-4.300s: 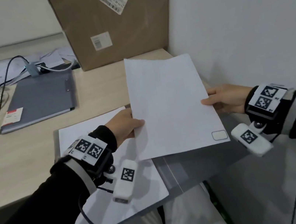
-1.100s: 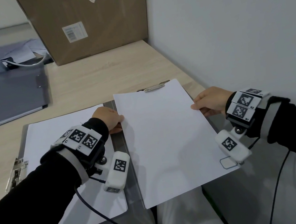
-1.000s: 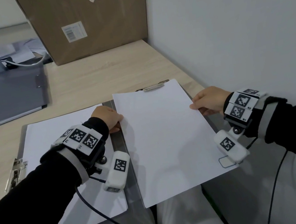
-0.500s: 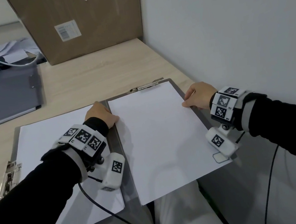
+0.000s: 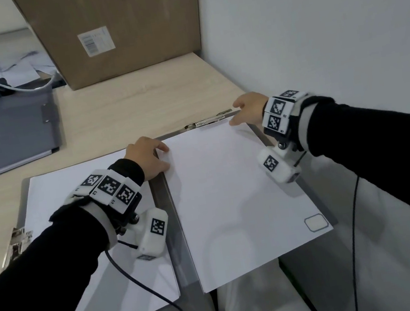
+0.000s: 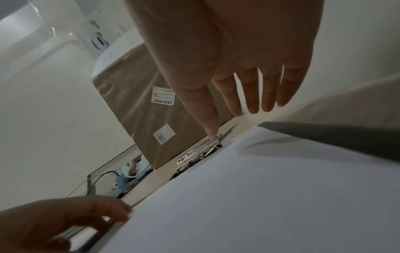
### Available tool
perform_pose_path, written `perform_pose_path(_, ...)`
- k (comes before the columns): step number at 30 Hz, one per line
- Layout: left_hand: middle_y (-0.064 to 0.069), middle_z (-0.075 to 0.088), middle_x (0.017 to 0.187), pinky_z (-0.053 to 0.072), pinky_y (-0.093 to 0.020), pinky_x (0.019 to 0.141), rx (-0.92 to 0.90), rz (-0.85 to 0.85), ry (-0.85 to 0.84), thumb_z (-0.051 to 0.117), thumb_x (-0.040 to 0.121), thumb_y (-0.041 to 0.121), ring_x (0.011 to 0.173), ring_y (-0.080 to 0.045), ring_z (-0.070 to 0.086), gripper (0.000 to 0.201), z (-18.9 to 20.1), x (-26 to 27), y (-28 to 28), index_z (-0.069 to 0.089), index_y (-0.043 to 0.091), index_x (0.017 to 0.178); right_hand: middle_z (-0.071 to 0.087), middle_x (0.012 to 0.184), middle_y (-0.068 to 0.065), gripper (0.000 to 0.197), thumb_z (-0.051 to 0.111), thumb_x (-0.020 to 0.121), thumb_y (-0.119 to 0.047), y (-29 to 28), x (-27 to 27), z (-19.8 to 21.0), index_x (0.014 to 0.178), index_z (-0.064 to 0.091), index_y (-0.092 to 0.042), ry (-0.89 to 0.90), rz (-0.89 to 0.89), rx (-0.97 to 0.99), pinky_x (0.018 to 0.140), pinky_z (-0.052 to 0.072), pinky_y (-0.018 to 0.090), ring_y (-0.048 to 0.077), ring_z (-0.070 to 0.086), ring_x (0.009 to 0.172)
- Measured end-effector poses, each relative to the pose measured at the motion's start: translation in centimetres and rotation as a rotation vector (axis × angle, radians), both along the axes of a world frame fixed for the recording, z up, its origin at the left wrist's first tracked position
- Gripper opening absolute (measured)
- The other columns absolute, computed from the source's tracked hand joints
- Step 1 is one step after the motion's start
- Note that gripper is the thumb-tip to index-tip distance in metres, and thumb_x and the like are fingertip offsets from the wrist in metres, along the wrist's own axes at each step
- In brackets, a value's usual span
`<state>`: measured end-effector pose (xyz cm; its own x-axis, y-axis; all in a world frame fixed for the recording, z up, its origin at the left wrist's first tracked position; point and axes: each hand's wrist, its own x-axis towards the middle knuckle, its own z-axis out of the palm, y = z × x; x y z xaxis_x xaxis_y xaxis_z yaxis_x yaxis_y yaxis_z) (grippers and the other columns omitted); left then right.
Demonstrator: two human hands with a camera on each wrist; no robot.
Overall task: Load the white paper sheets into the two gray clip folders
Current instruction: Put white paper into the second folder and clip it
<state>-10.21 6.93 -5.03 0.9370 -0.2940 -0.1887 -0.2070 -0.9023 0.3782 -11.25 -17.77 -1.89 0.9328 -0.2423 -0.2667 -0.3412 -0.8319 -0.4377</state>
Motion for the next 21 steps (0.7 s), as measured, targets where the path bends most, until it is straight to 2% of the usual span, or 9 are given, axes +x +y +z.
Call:
perform_pose_path(5, -0.008, 0.048, 0.120, 0.040, -0.033, 0.092, -0.122, 0.017, 0.030, 0.066, 0.081, 0.023, 0.118, -0.030, 0.046, 0.039, 0.0, 0.0, 0.5, 0.060, 0.017, 0.119, 0.046, 0.142, 0.006, 0.058, 0.064, 0.085, -0.028, 0.4, 1.2, -0.1, 0.138, 0.045, -0.012, -0.021, -0.020, 0.036, 0.106, 0.034, 0.030, 0.023, 0.044, 0.131)
perform_pose_path(7, -0.007, 0.047, 0.127, 0.038, -0.036, 0.099, -0.162, -0.017, -0.021, 0.066, 0.081, 0.027, 0.124, -0.030, 0.042, 0.042, 0.7, -0.8, -0.1, 0.057, 0.020, 0.121, 0.048, 0.140, 0.006, 0.054, 0.063, 0.086, -0.027, 0.3, 0.6, 0.0, 0.136, 0.048, -0.012, -0.031, -0.005, 0.026, 0.103, 0.035, 0.029, 0.023, 0.046, 0.128)
perform_pose_path(8, -0.005, 0.046, 0.131, 0.036, -0.035, 0.102, -0.184, -0.075, -0.043, 0.066, 0.082, 0.029, 0.125, -0.027, 0.040, 0.042, 1.2, -1.5, -0.6, 0.056, 0.022, 0.122, 0.049, 0.139, 0.006, 0.052, 0.063, 0.086, -0.027, 0.1, 0.2, 0.0, 0.135, 0.049, -0.012, -0.037, 0.002, 0.019, 0.102, 0.035, 0.028, 0.023, 0.047, 0.127)
perform_pose_path(11, 0.003, 0.048, 0.132, 0.034, -0.025, 0.098, -0.243, -0.350, -0.006, 0.064, 0.083, 0.033, 0.123, -0.016, 0.043, 0.041, 3.4, -5.3, -3.4, 0.055, 0.026, 0.123, 0.053, 0.135, 0.006, 0.047, 0.062, 0.087, -0.027, -1.1, -1.9, 0.4, 0.130, 0.054, -0.011, -0.032, 0.005, -0.003, 0.100, 0.037, 0.029, 0.023, 0.049, 0.124)
perform_pose_path(13, 0.004, 0.049, 0.132, 0.034, -0.027, 0.103, -0.210, -0.548, 0.034, 0.064, 0.083, 0.036, 0.123, -0.015, 0.042, 0.043, 4.0, -8.2, -5.6, 0.054, 0.028, 0.124, 0.057, 0.130, 0.007, 0.043, 0.063, 0.087, -0.025, -2.1, -3.6, 0.7, 0.126, 0.057, -0.010, -0.015, -0.022, -0.003, 0.095, 0.040, 0.028, 0.023, 0.053, 0.118)
perform_pose_path(15, 0.004, 0.048, 0.133, 0.035, -0.032, 0.106, -0.168, -0.698, 0.058, 0.063, 0.083, 0.039, 0.122, -0.015, 0.043, 0.045, 3.8, -10.9, -7.8, 0.053, 0.029, 0.126, 0.062, 0.115, 0.007, 0.038, 0.063, 0.086, -0.021, -3.2, -5.5, 0.7, 0.122, 0.061, -0.008, -0.002, -0.069, 0.032, 0.080, 0.044, 0.025, 0.020, 0.055, 0.102)
perform_pose_path(16, 0.005, 0.048, 0.134, 0.035, -0.034, 0.105, -0.149, -0.746, 0.070, 0.063, 0.083, 0.040, 0.122, -0.015, 0.043, 0.046, 3.4, -11.9, -8.7, 0.052, 0.029, 0.127, 0.061, 0.105, 0.004, 0.036, 0.063, 0.086, -0.018, -3.7, -6.6, 0.6, 0.120, 0.062, -0.007, 0.001, -0.093, 0.046, 0.076, 0.045, 0.025, 0.019, 0.054, 0.096)
perform_pose_path(18, 0.005, 0.045, 0.138, 0.036, -0.039, 0.106, -0.114, -0.801, 0.088, 0.064, 0.082, 0.042, 0.125, -0.016, 0.041, 0.052, 2.5, -13.6, -10.4, 0.049, 0.029, 0.130, 0.060, 0.092, 0.003, 0.032, 0.063, 0.086, -0.016, -4.7, -8.5, 0.2, 0.116, 0.064, -0.006, 0.015, -0.149, 0.066, 0.080, 0.048, 0.031, 0.019, 0.055, 0.092)
perform_pose_path(21, 0.005, 0.037, 0.144, 0.029, -0.046, 0.108, -0.004, -0.839, 0.067, 0.069, 0.074, 0.049, 0.133, -0.020, 0.032, 0.073, 1.0, -15.3, -12.3, 0.037, 0.032, 0.137, 0.064, 0.100, 0.009, 0.029, 0.064, 0.086, -0.017, -5.8, -10.9, -0.7, 0.113, 0.064, -0.006, 0.073, -0.235, 0.122, 0.082, 0.051, 0.036, 0.021, 0.060, 0.089)
